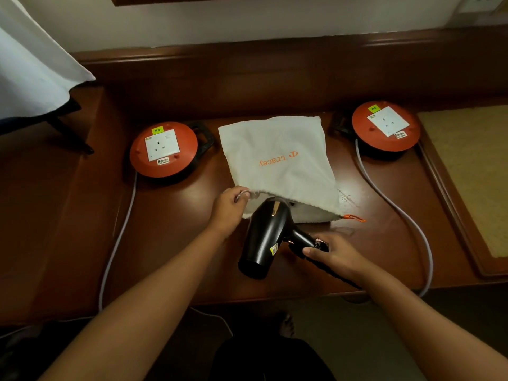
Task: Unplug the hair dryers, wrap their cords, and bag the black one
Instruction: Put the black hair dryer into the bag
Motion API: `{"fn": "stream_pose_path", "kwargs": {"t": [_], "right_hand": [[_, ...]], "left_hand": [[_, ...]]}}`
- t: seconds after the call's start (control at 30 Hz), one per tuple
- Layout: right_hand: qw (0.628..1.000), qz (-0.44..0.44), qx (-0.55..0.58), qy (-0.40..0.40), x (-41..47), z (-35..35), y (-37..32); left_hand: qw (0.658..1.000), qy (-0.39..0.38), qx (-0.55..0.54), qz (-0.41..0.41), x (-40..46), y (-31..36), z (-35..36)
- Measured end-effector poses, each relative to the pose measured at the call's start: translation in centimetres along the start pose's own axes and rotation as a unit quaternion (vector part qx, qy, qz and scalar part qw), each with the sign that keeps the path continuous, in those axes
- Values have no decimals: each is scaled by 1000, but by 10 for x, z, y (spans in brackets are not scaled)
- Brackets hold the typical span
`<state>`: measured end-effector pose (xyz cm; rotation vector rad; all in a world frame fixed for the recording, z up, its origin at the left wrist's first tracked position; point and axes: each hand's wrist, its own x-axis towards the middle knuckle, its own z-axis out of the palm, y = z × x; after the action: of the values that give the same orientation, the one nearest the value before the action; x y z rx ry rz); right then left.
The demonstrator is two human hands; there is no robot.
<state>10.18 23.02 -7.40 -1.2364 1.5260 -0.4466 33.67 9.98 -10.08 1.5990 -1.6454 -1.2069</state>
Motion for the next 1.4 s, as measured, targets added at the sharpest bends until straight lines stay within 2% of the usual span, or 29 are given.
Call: {"fn": "stream_pose_path", "kwargs": {"t": [0.2, 0.3, 0.5, 0.7, 0.87, 1.07, 1.4], "right_hand": [[998, 10, -26, 63, 16, 4, -1], [995, 21, -1, 99, 24, 9, -2], [979, 48, -63, 189, 43, 26, -12], [964, 82, -78, 239, 56, 44, -23], [958, 97, -54, 264, 62, 56, -27], [961, 111, -22, 253, 73, 66, -28], [979, 83, 54, 177, 73, 65, -25]], "left_hand": [[996, 29, -74, 31, -10, 11, -4], [996, 53, -63, 31, -16, 9, -6], [993, 96, -40, 53, -35, -2, -7], [988, 147, -47, 21, -46, -21, -8], [990, 137, -32, -7, -55, -32, -7], [993, 105, 17, -42, -57, -41, -1], [994, 82, 70, -30, -50, -54, -4]]}}
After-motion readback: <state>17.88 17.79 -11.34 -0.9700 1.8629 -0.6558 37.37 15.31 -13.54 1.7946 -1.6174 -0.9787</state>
